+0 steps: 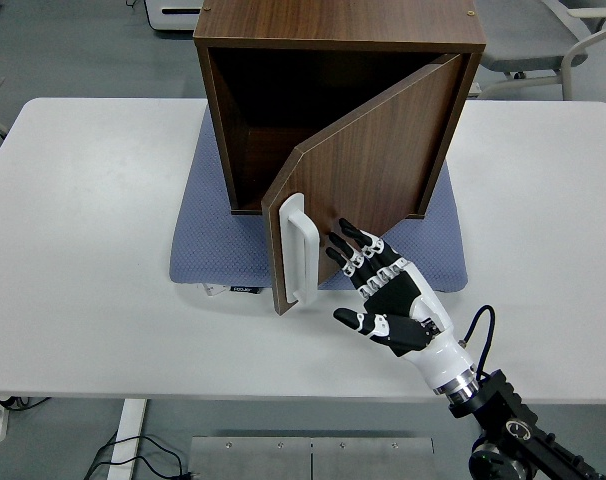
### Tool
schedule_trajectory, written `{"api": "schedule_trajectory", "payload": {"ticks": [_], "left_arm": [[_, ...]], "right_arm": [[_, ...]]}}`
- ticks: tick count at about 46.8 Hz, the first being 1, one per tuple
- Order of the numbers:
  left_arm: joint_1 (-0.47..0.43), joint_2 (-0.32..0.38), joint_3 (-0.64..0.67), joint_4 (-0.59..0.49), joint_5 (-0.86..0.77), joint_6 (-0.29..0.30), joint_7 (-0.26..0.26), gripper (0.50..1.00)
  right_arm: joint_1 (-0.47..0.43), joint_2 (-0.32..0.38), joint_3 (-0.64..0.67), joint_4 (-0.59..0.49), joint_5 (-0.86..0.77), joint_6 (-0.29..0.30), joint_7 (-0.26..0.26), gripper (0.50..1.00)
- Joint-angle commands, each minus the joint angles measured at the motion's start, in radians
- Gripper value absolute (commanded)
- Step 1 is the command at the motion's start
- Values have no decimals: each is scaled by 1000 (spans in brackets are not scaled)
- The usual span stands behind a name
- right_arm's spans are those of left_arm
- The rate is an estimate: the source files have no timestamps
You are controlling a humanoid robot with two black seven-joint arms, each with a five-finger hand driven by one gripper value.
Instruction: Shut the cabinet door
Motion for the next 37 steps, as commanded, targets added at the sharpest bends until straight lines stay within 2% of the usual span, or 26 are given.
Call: {"api": "schedule_trajectory", "payload": {"ticks": [1, 8, 24, 37], "left_arm": [[0, 0, 0, 0, 0, 0, 0, 1000], [0, 0, 0, 0, 0, 0, 0, 1000], [0, 0, 0, 0, 0, 0, 0, 1000], [0, 0, 0, 0, -1, 1, 0, 1000]], "right_arm": [[8, 3, -2, -5, 0, 0, 0, 1000], [31, 11, -22, -19, 1, -25, -9, 1000], [95, 35, -31, -52, 24, -28, -28, 1000], [169, 35, -89, -74, 52, -60, -55, 1000]]}}
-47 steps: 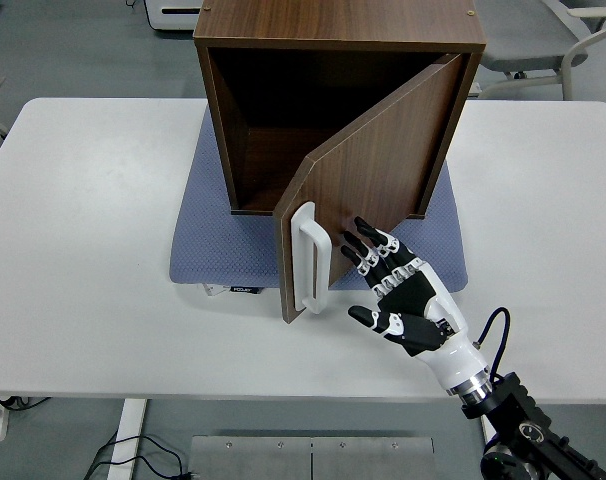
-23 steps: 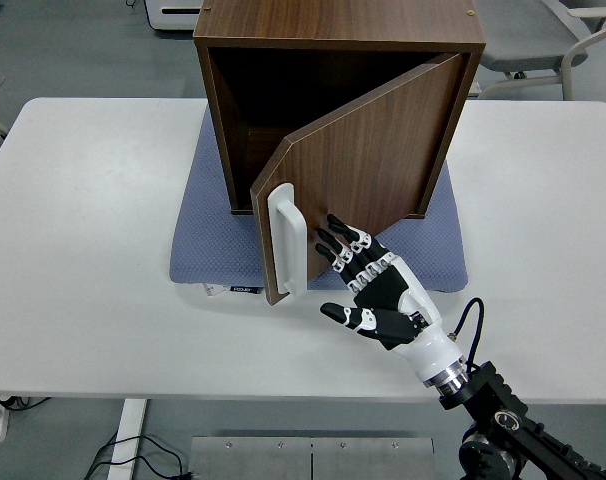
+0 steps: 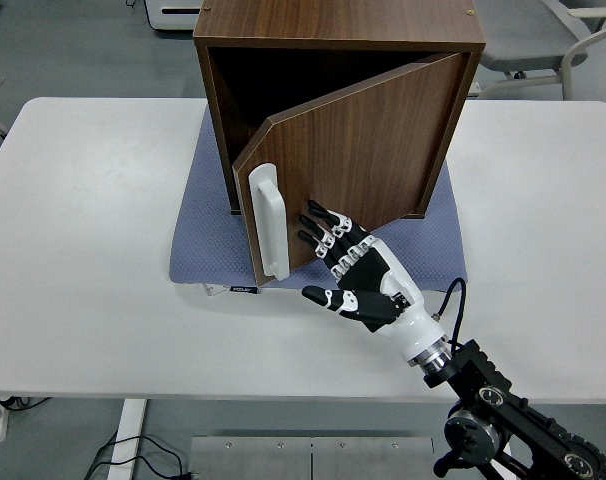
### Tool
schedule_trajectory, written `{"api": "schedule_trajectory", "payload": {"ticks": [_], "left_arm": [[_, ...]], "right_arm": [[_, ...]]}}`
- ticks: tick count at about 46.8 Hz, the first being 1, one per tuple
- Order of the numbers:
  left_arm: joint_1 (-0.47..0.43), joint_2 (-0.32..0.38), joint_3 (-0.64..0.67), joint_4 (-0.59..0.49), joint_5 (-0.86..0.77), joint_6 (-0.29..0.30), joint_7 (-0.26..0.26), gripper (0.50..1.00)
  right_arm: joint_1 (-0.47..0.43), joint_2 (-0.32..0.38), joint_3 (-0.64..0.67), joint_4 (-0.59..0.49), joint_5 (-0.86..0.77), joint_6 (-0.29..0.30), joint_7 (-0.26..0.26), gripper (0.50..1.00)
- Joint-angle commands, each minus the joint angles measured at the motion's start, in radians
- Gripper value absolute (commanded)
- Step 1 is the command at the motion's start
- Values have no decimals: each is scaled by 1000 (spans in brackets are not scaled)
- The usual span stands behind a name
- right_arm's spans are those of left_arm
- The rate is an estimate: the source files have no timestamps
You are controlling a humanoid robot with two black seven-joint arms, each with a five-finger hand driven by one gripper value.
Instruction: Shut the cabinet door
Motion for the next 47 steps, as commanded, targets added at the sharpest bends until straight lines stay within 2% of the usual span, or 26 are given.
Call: {"api": "schedule_trajectory", "payload": {"ticks": [1, 32, 47], "left_arm": [[0, 0, 0, 0, 0, 0, 0, 1000], [0, 0, 0, 0, 0, 0, 0, 1000], [0, 0, 0, 0, 0, 0, 0, 1000]], "right_arm": [[24, 0, -21, -8, 12, -14, -5, 1000], [174, 3, -52, -72, 155, -142, -106, 1000], [232, 1, -55, -92, 184, -145, -120, 1000]]}}
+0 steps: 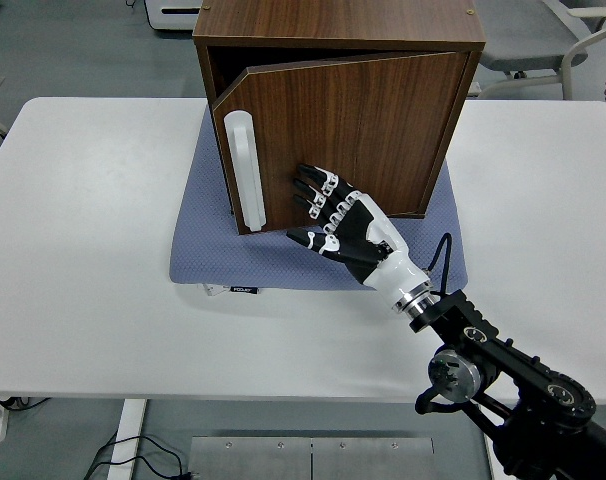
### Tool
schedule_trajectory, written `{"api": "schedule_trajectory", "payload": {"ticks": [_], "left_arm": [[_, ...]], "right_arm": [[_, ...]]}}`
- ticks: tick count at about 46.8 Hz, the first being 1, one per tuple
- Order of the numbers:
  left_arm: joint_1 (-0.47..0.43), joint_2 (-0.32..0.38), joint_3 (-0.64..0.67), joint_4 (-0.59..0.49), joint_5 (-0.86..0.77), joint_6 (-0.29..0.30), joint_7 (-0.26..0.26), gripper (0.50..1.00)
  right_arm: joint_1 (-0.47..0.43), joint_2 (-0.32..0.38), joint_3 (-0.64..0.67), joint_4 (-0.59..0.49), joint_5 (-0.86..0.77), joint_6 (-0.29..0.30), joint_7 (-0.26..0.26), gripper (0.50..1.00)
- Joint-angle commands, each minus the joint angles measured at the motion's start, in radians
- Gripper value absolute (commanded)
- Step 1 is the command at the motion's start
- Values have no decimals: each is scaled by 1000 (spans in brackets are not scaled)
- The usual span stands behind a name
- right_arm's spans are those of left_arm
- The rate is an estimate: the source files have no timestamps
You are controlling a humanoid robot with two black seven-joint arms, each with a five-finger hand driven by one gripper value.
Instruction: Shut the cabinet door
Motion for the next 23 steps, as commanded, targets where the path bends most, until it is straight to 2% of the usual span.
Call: {"api": "schedule_trajectory", "payload": {"ticks": [1, 19, 23], "left_arm": [[0, 0, 0, 0, 0, 0, 0, 1000], [0, 0, 0, 0, 0, 0, 0, 1000], [0, 0, 0, 0, 0, 0, 0, 1000]], "right_arm": [[16, 0, -3, -8, 2, 0, -14, 1000], [114, 0, -23, -69, 97, -9, -37, 1000], [137, -2, -25, -81, 132, -26, -38, 1000]]}}
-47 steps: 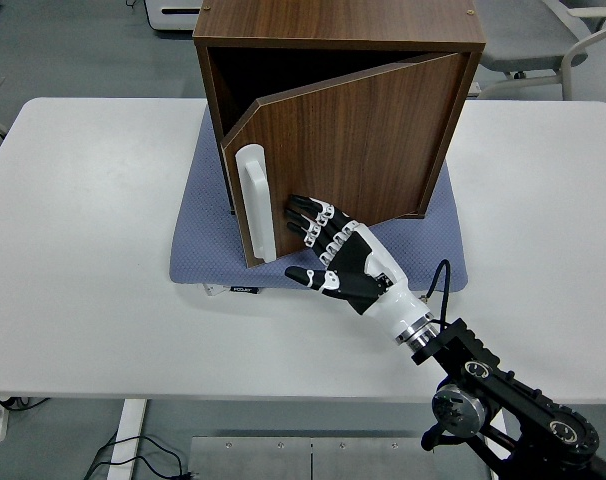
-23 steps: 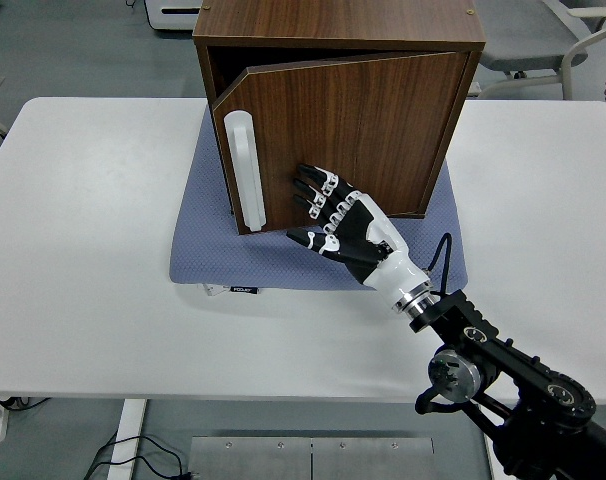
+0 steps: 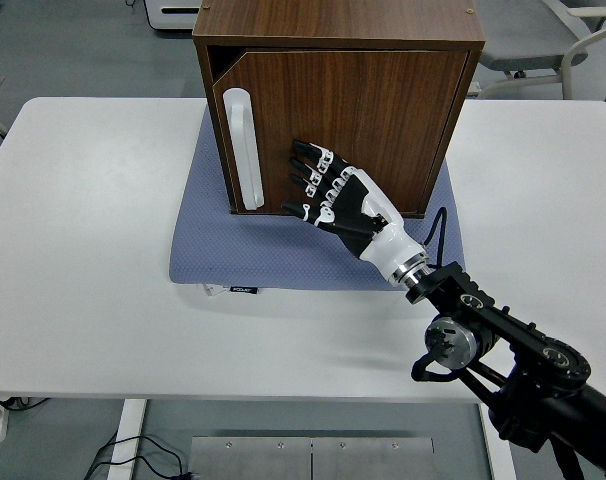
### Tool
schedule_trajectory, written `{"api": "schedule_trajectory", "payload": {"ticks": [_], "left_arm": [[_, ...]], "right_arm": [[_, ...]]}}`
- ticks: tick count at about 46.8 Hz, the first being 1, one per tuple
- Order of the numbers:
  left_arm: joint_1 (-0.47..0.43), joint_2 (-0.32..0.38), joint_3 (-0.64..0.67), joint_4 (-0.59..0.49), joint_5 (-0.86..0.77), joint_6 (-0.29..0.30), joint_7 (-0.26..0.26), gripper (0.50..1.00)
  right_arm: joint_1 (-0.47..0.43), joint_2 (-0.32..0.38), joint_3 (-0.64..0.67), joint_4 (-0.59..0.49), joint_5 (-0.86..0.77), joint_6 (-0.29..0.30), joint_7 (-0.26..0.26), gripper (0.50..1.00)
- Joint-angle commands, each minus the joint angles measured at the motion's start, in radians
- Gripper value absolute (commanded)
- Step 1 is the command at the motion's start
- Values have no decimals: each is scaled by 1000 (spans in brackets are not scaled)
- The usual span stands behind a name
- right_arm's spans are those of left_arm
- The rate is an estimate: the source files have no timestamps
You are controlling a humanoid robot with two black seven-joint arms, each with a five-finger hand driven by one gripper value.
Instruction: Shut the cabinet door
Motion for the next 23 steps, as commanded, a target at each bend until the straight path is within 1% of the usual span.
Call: {"api": "schedule_trajectory", "payload": {"ticks": [1, 5, 20, 23], "left_arm": [[0, 0, 0, 0, 0, 0, 0, 1000], [0, 0, 0, 0, 0, 1, 0, 1000], [0, 0, 0, 0, -2, 0, 0, 1000], [0, 0, 0, 0, 0, 0, 0, 1000]], "right_arm": [[21, -1, -1, -11, 29, -21, -2, 1000], [37, -1, 0, -25, 58, -39, -3, 1000], [54, -1, 5, -64, 126, -54, -2, 1000], [54, -1, 5, -71, 126, -67, 0, 1000]]}}
